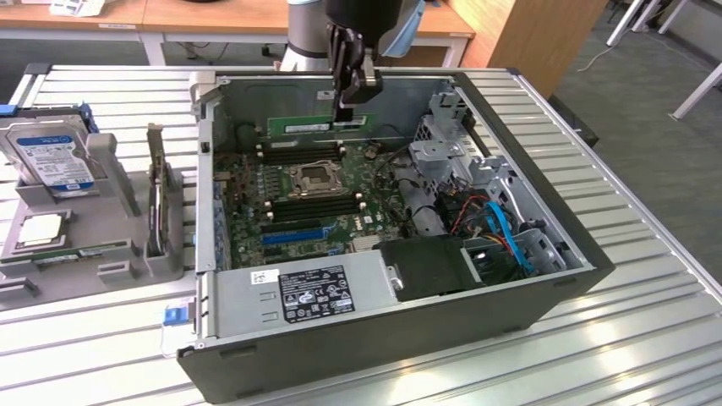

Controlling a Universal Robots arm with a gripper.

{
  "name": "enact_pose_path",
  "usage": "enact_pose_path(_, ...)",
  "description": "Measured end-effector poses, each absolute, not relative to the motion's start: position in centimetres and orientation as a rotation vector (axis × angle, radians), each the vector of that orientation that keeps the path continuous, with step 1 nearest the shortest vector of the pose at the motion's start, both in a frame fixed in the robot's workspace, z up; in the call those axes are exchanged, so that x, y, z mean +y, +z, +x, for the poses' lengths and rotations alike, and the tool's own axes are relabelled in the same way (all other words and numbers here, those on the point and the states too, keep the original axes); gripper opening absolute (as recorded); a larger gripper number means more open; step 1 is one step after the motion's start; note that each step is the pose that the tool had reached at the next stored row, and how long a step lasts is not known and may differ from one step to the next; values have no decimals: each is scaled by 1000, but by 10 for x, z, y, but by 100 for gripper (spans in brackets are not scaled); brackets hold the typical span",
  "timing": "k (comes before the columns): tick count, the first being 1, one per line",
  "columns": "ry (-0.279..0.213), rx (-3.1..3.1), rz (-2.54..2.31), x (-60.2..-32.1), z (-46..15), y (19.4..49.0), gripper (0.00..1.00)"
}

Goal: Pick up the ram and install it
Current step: 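Pick up the ram and move it above insertion slot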

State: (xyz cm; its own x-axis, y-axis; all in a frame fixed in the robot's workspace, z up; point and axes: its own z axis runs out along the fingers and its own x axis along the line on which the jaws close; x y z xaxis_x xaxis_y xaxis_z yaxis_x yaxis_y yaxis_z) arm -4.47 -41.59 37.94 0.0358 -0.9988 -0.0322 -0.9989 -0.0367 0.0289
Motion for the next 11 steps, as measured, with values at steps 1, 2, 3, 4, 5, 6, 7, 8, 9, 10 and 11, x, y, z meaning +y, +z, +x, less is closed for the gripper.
enact_pose_path(1,68,2179,-2260,-416,-45,378,11)
enact_pose_path(2,68,2179,-2260,-416,-45,377,11)
enact_pose_path(3,68,2179,-2260,-416,-45,375,11)
enact_pose_path(4,68,2179,-2260,-416,-45,374,11)
enact_pose_path(5,68,2179,-2260,-416,-45,373,11)
enact_pose_path(6,68,2179,-2260,-416,-45,372,11)
enact_pose_path(7,68,2179,-2260,-416,-45,371,11)
enact_pose_path(8,68,2179,-2260,-416,-45,370,11)
enact_pose_path(9,68,2179,-2260,-416,-45,368,11)
enact_pose_path(10,68,2179,-2260,-416,-45,367,11)
enact_pose_path(11,68,2179,-2260,-416,-45,366,11)
